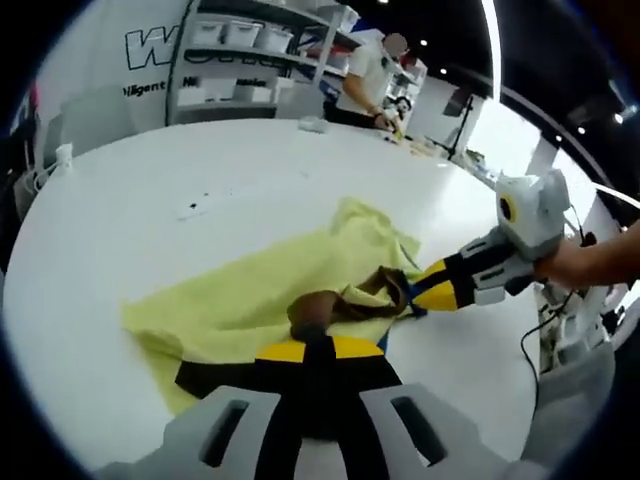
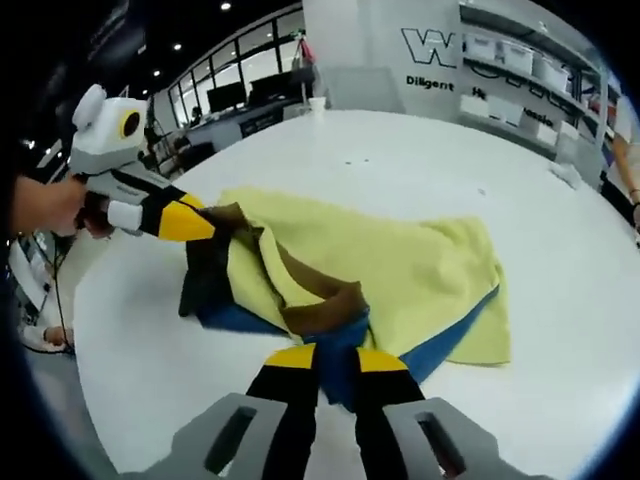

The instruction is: Fold the garment on the visible template until the final outline fits inside the template.

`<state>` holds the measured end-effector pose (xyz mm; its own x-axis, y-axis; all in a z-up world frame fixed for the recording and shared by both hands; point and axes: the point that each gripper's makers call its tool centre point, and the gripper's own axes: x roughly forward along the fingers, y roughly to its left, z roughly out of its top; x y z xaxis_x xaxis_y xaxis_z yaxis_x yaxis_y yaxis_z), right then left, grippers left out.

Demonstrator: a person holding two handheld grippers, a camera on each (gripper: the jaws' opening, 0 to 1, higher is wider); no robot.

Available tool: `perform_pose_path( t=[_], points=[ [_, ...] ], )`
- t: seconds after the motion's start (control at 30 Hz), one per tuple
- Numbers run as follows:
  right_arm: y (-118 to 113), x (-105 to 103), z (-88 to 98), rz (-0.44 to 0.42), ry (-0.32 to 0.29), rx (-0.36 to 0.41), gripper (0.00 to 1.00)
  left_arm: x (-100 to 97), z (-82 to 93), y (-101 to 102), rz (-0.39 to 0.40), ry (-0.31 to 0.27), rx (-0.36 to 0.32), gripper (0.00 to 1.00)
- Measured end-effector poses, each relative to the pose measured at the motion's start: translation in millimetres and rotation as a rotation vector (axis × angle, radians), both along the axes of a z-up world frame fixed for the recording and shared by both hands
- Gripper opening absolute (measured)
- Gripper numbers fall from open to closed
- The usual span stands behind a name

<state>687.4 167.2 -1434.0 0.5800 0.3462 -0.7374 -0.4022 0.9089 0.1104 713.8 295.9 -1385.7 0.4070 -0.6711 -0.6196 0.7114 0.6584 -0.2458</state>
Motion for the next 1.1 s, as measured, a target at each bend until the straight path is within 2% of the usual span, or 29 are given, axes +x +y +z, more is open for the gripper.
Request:
perform_pose_path(
  t=[0.17,0.4,0.6,0.73,0.97,1.1],
  points=[
    [-5,-3,-0.2,-0.019,0.020,-0.005,0.00,3.5,0.0,2,-0.001,-0.019,0.024,0.01],
    [-7,-4,1.4,-0.040,0.012,-0.027,0.00,0.8,1.2,2,-0.017,-0.023,0.037,0.00],
    [-12,-5,8.1,-0.027,-0.007,-0.048,0.00,-1.5,-0.7,9,-0.048,-0.044,0.083,0.00],
    [-17,-5,16.8,-0.023,-0.026,-0.057,0.00,-2.0,4.0,12,-0.052,-0.062,0.092,0.00],
    [-22,-4,43.7,0.002,-0.109,-0.082,0.00,-9.2,15.7,15,-0.059,-0.077,0.086,0.00],
    [-25,-8,52.9,-0.027,-0.101,-0.054,0.00,-20.4,20.1,16,-0.061,-0.078,0.075,0.00]
  ],
)
